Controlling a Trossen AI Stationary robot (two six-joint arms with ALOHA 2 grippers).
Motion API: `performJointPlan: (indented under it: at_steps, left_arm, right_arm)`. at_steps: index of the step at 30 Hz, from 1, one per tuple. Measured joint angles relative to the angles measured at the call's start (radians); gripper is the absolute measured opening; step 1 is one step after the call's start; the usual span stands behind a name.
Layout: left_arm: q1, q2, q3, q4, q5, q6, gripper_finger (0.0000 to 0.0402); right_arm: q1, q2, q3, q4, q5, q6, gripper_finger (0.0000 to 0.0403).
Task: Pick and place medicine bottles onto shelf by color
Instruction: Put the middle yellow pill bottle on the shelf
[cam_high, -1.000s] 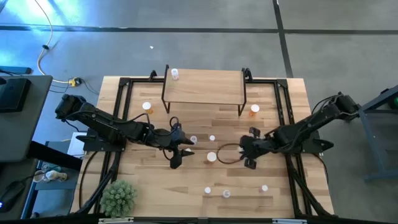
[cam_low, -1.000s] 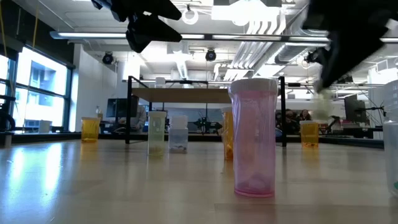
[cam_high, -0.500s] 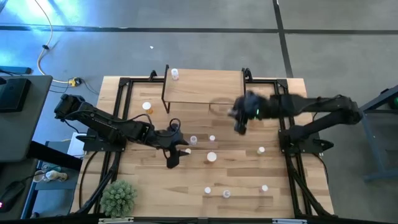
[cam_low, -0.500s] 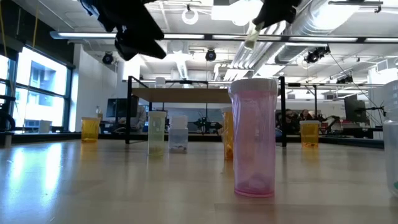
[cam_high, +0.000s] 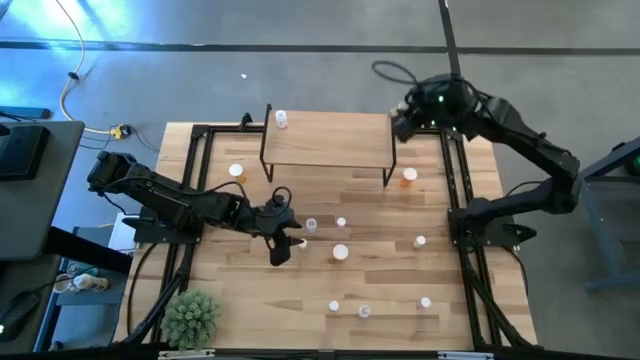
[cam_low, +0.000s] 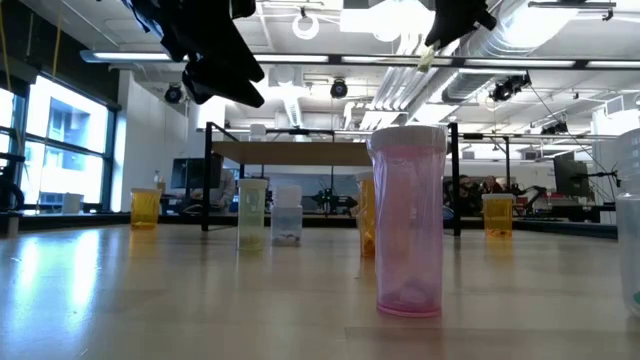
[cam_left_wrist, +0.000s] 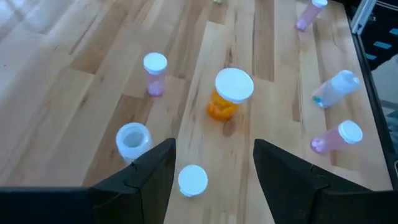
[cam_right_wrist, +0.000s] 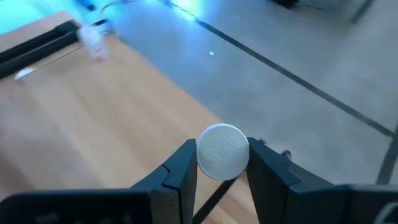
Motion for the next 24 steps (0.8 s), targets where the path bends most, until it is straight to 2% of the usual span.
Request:
performJointPlan:
  at_steps: [4,7,11,15,24]
  left_arm:
    - [0.004,0.0,0.0,0.0,0.0,0.0,0.0207]
    - [0.003,0.0,0.0,0.0,0.0,0.0,0.0207]
    - [0.003,0.0,0.0,0.0,0.0,0.0,0.0207]
    - [0.003,0.0,0.0,0.0,0.0,0.005,0.0207]
    - [0.003,0.0,0.0,0.0,0.003,0.001,0.0207]
  right_arm:
    - [-0.075,0.061,0.057,-0.02,-0.006,0.009,0.0103]
    - [-0.112,0.14,0.116,-0.063,-0.049,0.014,0.0103]
    - [-0.133,0.257,0.201,-0.172,-0.071,0.006,0.0103]
    - [-0.14,0.356,0.264,-0.207,-0.076,-0.001,0.0103]
    - [-0.151,0.517,0.33,-0.212,-0.236,-0.054,0.0103]
